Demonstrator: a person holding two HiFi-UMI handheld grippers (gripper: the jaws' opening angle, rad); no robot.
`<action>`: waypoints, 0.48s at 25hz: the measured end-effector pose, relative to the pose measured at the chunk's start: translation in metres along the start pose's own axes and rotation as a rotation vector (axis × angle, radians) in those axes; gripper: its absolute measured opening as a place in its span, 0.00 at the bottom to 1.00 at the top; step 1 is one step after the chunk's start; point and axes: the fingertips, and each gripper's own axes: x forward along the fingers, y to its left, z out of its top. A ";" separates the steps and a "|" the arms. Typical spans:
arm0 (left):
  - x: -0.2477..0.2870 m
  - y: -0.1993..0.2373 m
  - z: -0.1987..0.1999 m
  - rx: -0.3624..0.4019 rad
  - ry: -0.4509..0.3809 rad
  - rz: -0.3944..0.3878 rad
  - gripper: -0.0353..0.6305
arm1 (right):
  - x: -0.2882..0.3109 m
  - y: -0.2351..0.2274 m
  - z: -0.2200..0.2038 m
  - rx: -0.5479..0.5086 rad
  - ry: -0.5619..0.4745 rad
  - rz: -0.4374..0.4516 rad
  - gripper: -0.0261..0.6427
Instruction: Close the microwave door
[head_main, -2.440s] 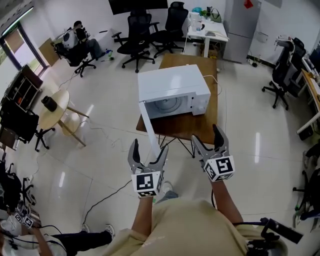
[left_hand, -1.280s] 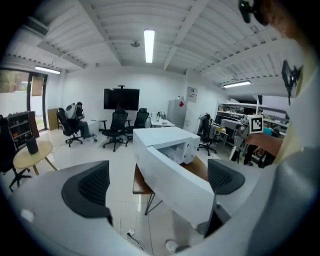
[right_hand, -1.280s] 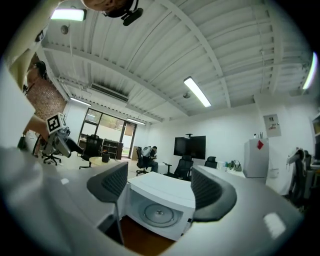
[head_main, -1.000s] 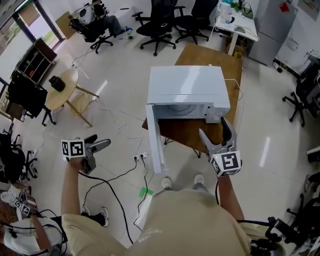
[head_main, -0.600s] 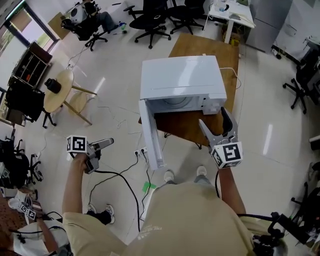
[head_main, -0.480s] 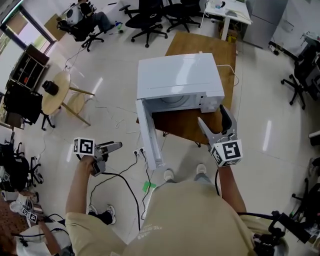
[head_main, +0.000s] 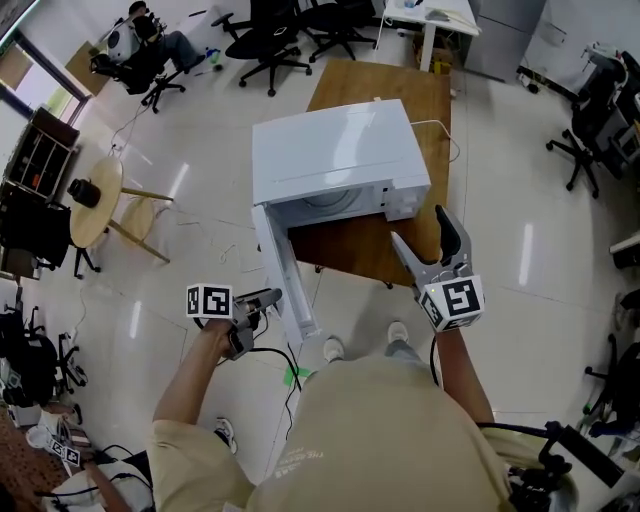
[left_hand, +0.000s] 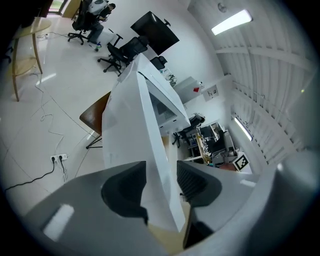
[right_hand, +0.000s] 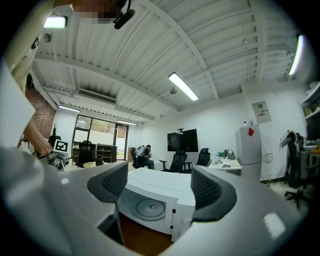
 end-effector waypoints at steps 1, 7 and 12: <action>0.003 0.003 -0.002 -0.012 0.003 0.006 0.30 | -0.001 -0.003 0.001 -0.002 -0.008 -0.010 0.61; 0.019 0.003 0.000 -0.100 -0.125 -0.051 0.27 | -0.010 -0.020 -0.003 0.010 0.016 -0.057 0.61; 0.033 -0.010 0.003 -0.175 -0.221 -0.063 0.27 | -0.015 -0.018 0.007 0.020 0.001 -0.065 0.61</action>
